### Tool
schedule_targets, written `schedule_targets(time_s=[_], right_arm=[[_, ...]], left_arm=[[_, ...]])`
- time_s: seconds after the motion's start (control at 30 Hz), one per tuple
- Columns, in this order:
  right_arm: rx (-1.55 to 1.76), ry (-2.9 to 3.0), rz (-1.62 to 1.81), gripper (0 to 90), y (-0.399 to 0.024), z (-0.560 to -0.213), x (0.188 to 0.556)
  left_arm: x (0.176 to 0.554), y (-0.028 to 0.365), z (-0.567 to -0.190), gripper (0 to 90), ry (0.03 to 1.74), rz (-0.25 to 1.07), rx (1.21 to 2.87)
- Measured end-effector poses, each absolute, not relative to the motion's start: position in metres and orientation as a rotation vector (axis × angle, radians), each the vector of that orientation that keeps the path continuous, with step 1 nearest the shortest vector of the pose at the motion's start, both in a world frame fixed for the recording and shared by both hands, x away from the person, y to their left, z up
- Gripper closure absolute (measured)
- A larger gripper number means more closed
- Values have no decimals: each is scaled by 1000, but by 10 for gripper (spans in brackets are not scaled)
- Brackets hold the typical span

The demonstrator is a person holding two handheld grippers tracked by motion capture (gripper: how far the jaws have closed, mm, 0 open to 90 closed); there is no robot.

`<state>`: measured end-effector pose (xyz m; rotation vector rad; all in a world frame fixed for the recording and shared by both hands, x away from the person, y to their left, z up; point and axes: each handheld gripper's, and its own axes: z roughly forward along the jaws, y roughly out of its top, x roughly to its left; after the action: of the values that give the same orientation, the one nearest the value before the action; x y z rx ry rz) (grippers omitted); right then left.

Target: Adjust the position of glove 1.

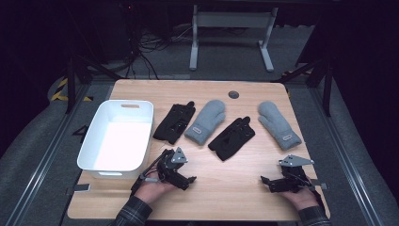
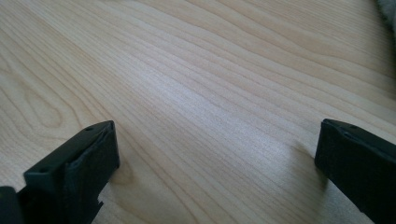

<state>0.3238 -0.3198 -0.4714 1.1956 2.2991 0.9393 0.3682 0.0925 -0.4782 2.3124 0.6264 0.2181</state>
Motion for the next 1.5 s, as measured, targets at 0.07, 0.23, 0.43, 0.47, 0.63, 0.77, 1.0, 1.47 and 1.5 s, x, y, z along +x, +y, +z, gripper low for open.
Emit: schedule_targets(time_s=[0.07,0.23,0.43,0.47,0.63,0.77,1.0,1.47,1.5], right_arm=[[1195,2300,939,2,-320,-471,324],[1196,2299,939,2,-320,-471,324],[1178,2309,951,28,-319,-471,324],[1173,2319,950,39,-319,-470,324],[1183,2336,944,163,-318,-463,325],[1164,2318,943,225,-319,-456,326],[1144,2285,943,343,-322,-442,333],[1175,2214,973,826,-338,-414,364],[1178,2208,971,856,-340,-413,367]], left_arm=[[368,92,-478,2,625,221,2313],[368,92,-478,2,624,220,2313],[368,92,-478,0,624,218,2315],[368,92,-478,1,621,219,2313],[368,92,-478,0,616,215,2315],[368,92,-478,0,613,215,2317],[368,92,-478,1,611,214,2317],[369,91,-478,5,603,213,2314],[369,91,-478,5,603,216,2314]])
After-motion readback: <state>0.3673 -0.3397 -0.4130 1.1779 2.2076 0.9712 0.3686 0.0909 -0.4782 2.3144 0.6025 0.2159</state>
